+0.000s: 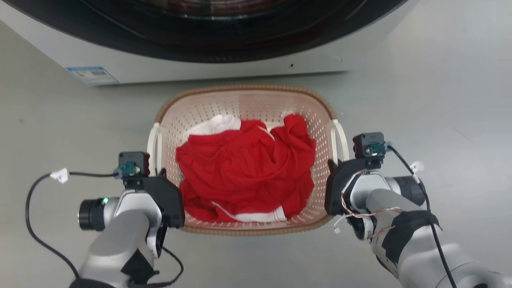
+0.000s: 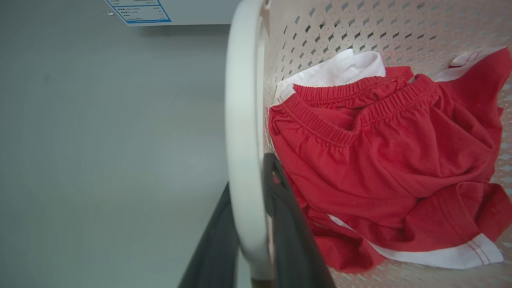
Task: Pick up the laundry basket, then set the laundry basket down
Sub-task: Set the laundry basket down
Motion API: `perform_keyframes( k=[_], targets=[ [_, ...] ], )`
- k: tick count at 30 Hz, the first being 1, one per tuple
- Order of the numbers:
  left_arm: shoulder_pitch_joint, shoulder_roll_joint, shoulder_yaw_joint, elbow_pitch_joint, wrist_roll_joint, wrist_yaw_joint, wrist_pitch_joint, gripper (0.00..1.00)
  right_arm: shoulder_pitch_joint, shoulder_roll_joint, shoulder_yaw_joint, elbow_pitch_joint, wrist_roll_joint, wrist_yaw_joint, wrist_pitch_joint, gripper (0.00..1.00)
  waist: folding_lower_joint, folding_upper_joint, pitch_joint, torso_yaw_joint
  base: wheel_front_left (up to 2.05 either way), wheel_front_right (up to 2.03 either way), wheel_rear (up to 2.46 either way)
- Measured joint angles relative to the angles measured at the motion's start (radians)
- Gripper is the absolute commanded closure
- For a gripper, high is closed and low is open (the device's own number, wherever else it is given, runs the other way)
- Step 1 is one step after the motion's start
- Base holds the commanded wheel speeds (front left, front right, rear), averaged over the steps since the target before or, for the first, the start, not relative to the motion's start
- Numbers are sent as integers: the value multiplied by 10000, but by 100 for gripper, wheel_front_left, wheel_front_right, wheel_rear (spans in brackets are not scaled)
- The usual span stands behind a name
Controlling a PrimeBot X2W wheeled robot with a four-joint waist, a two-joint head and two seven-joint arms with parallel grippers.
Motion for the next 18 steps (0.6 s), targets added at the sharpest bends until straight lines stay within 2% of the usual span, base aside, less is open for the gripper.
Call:
perform_keyframes(
  k=[18],
  targets=[
    [-1596,-48,-12,-8,213,73,-268,100,-1681,13,-100,727,-366,25,-491,100,-2,0,2161,154,0,0,0]
  ],
)
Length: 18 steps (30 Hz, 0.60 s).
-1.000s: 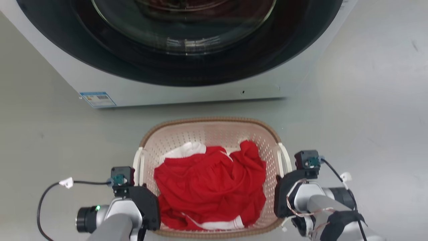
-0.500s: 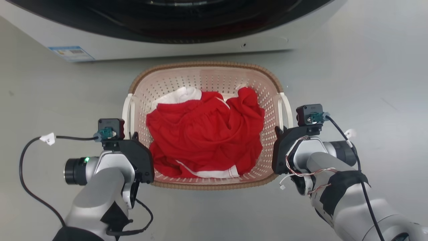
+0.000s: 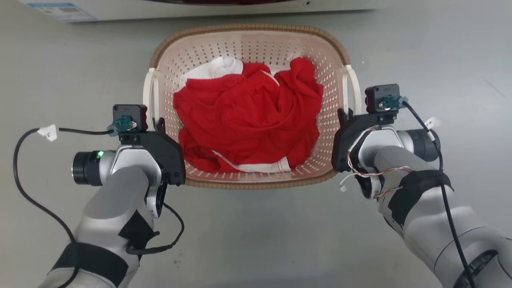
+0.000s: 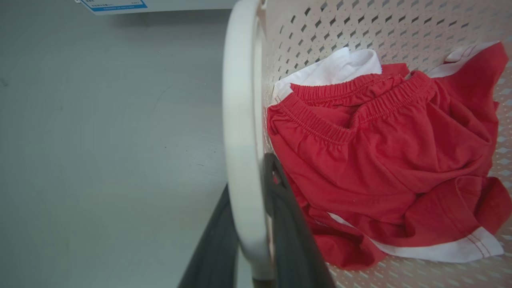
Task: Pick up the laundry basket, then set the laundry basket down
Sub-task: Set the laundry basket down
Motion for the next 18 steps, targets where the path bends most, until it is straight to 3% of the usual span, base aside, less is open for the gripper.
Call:
perform_keyframes(
  k=[18],
  targets=[
    [-803,58,-19,209,148,0,-366,100,-653,12,73,36,-88,0,-472,100,-2,0,1042,92,0,0,0]
  ],
)
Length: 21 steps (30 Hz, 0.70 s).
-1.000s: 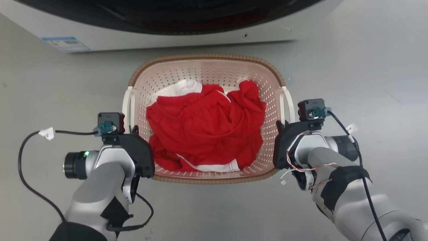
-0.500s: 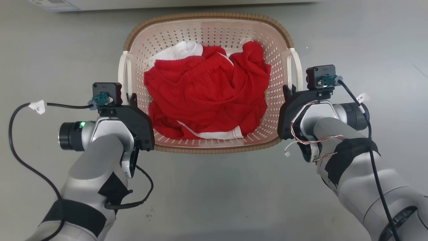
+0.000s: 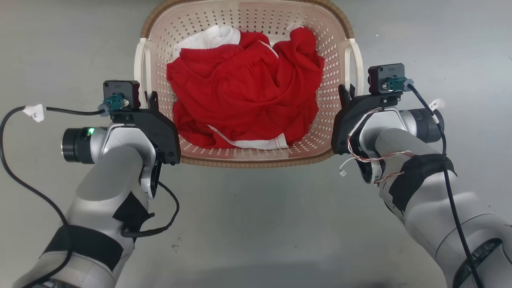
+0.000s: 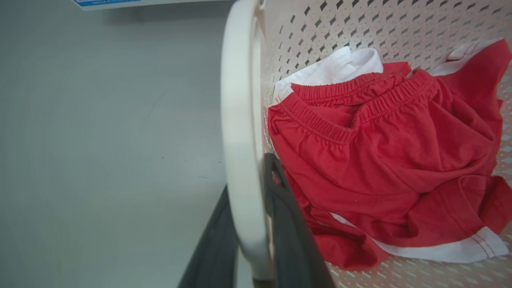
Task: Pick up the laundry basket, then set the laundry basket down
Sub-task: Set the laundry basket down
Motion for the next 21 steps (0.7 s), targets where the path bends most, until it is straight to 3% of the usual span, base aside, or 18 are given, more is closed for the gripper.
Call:
perform_keyframes(
  k=[6,7,8,9,10,11,12,13,14,21],
  targets=[
    [-105,6,-54,65,84,0,-221,100,-88,10,0,46,0,0,-182,100,0,-1,197,-70,0,0,0],
    [-118,-2,-61,81,86,0,-255,100,-90,10,2,50,0,0,-207,91,0,-2,208,-75,0,0,0],
    [-137,-8,-71,100,86,0,-259,100,-90,10,10,63,0,0,-247,66,0,-2,216,-77,0,0,0],
    [-156,-12,-79,119,88,0,-284,85,-90,10,19,69,0,0,-257,54,0,-2,222,-79,0,0,0],
    [-169,-12,-94,136,125,0,-324,54,-90,10,36,77,-2,0,-267,51,0,-2,227,-82,0,0,0],
    [-188,-8,-111,169,219,8,-347,15,-90,10,56,86,-23,0,-286,40,0,-1,230,-85,0,0,0],
    [-212,10,-115,205,276,15,-351,3,-89,10,77,94,-84,0,-343,30,0,-1,233,-87,0,0,0],
    [-236,33,-117,230,276,17,-397,0,-89,8,90,102,-123,0,-355,11,0,-2,235,-90,0,0,0],
    [-255,54,-117,247,276,17,-416,0,-89,2,92,121,-148,0,-378,0,0,-2,237,-92,0,0,0],
    [-260,58,-140,387,276,15,-508,0,-73,0,140,192,-161,2,-518,0,0,-2,181,-89,0,0,0]
  ],
)
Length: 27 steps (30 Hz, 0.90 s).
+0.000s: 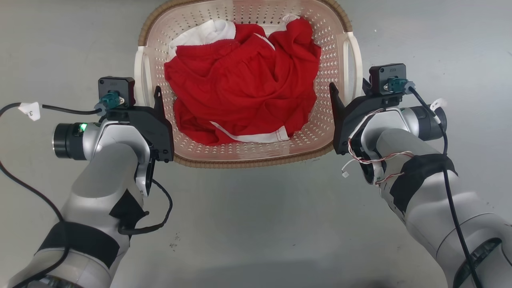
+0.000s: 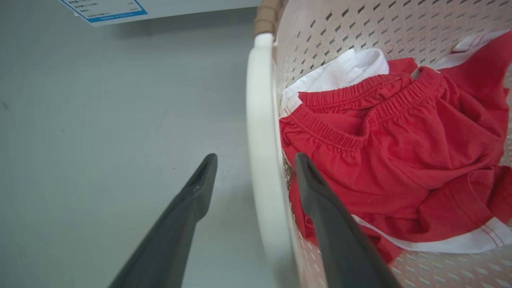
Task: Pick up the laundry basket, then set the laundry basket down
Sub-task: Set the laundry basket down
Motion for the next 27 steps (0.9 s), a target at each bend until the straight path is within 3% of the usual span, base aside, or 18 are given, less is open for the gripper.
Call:
perform_keyframes(
  k=[15,27],
  targets=[
    [396,71,-12,199,-2,-38,-383,0,649,4,29,27,98,0,-211,0,0,0,-777,-20,0,0,0],
    [1460,265,472,-194,-138,-462,-894,0,1011,-2,-449,261,341,134,-1296,0,-1,-1,-2287,-73,0,0,0]
  ],
)
